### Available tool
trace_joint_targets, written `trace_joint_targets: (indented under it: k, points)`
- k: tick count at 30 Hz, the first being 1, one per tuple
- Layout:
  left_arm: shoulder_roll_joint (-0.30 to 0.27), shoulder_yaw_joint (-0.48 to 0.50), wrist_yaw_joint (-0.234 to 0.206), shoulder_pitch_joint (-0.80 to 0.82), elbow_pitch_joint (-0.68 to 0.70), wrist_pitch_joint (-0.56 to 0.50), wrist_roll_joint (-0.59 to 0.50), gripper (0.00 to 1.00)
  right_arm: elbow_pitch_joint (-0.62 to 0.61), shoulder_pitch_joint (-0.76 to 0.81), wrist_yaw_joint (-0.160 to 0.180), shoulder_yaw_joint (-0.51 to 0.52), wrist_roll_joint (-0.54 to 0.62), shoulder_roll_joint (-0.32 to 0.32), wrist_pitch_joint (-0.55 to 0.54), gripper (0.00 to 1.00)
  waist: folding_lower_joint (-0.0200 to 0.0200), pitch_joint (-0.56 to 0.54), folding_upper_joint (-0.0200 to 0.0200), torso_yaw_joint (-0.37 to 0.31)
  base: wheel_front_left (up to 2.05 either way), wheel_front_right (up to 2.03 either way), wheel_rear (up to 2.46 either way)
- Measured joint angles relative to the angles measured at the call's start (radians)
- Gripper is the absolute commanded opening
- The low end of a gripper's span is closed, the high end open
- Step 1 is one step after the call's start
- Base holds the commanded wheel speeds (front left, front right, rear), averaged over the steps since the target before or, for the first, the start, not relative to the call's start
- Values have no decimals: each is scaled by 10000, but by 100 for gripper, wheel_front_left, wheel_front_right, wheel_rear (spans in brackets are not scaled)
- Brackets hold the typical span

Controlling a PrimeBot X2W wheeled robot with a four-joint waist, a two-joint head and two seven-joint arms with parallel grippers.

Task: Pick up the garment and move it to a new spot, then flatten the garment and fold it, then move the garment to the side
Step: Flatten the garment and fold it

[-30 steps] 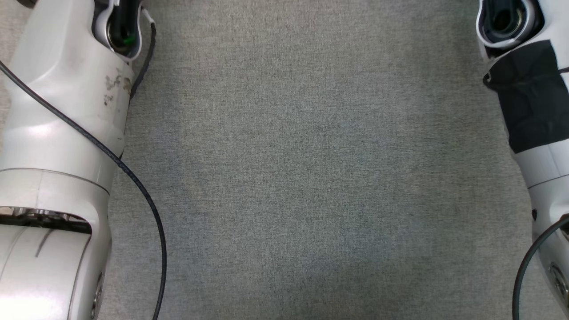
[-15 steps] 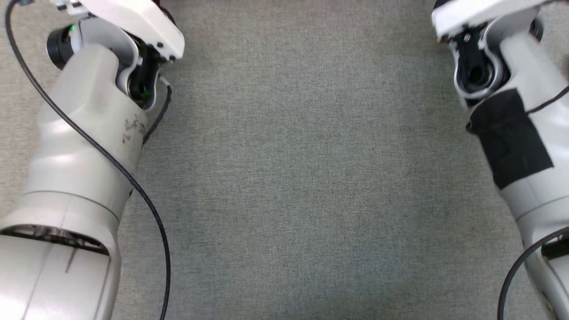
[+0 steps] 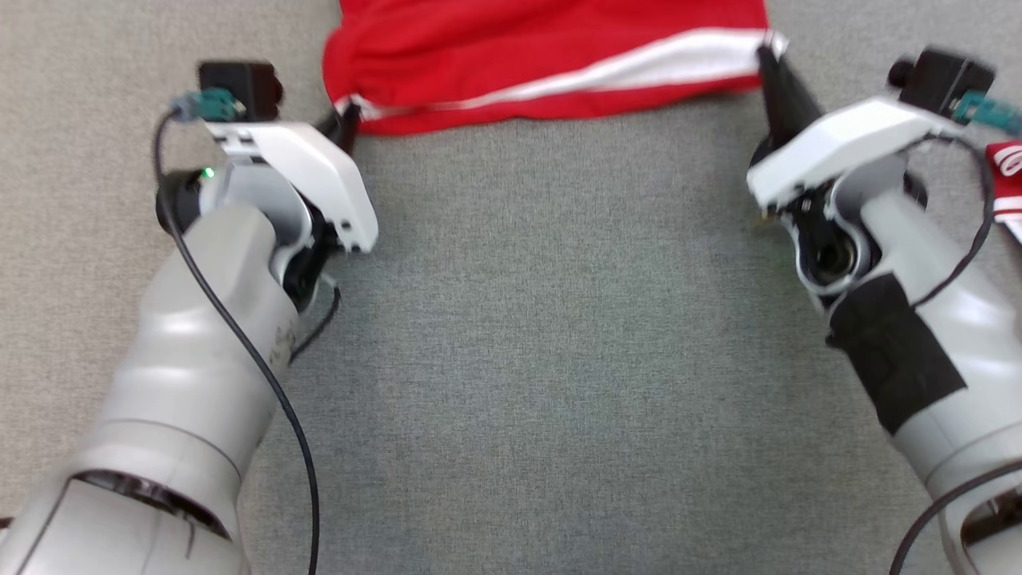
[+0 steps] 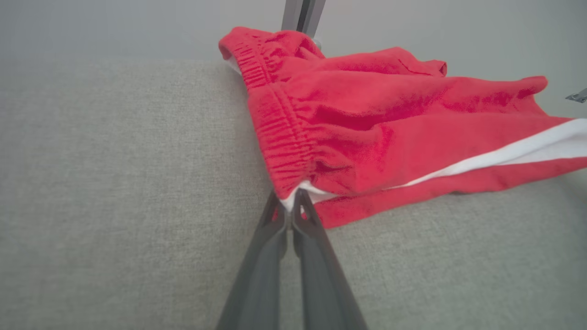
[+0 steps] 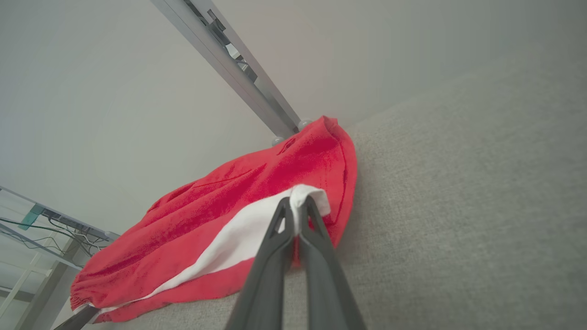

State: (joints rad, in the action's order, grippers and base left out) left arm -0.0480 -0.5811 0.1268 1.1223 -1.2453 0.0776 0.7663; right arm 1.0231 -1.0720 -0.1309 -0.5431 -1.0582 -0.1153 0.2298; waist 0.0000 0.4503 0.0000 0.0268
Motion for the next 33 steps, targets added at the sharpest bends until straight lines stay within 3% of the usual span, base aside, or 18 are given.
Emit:
trace_joint_targets:
  k: [12,33]
  points:
    - [6,-1478,29,-1592,-82,-247,-92,0,119,1626,0,-1432,-1350,-523,-1076,0,0,-1486,0,48,0,0,0]
    - [35,-2719,40,-4111,-35,297,157,0,180,4056,-2,-2767,-2426,-1346,-1693,0,-1,-3834,0,511,0,0,0]
